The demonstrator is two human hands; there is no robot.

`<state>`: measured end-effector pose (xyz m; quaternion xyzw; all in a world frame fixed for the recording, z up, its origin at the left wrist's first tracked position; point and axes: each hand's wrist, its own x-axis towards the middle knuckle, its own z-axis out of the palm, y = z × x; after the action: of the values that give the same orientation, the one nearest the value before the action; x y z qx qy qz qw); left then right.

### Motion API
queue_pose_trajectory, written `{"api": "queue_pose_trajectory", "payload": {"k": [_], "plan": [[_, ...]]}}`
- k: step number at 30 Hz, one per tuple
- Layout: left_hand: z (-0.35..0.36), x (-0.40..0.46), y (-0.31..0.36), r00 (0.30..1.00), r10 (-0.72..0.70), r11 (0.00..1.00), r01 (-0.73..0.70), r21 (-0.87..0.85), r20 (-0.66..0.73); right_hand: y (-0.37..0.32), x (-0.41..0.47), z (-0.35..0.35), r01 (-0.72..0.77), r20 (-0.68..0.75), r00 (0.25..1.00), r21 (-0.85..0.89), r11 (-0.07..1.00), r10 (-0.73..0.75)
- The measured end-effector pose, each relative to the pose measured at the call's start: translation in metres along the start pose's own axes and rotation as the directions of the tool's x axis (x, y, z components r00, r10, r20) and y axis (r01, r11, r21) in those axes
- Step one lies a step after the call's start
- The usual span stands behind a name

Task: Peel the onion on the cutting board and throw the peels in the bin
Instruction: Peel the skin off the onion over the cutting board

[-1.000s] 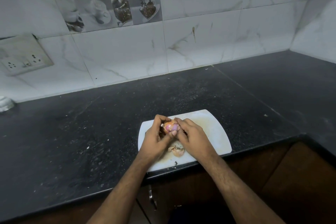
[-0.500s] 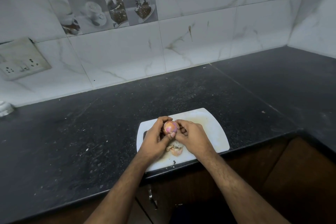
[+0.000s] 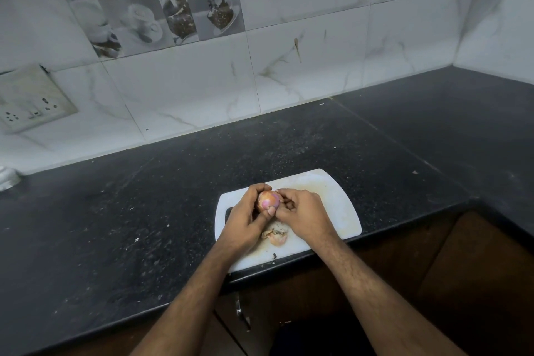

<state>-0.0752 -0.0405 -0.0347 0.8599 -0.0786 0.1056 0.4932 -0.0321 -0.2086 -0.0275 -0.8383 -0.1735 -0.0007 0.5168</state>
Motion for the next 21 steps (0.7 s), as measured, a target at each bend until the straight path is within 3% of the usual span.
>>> {"api": "queue_pose_trajectory", "payload": {"k": [9, 13, 21], "plan": [[0.000, 0.000, 0.000, 1.000, -0.002, 1.000, 0.002, -0.006, 0.011, 0.000, 0.000, 0.002, 0.071, 0.021, 0.997, -0.101, 0.992, -0.069], [-0.001, -0.002, -0.004, 1.000, -0.018, 0.999, 0.018, -0.045, 0.001, 0.000, 0.000, -0.001, 0.050, -0.021, 0.998, -0.062, 0.997, -0.052], [0.000, 0.004, -0.013, 0.988, -0.152, 0.975, 0.143, -0.173, -0.041, 0.001, 0.003, 0.001, -0.012, -0.104, 0.995, -0.100, 0.995, 0.002]]}}
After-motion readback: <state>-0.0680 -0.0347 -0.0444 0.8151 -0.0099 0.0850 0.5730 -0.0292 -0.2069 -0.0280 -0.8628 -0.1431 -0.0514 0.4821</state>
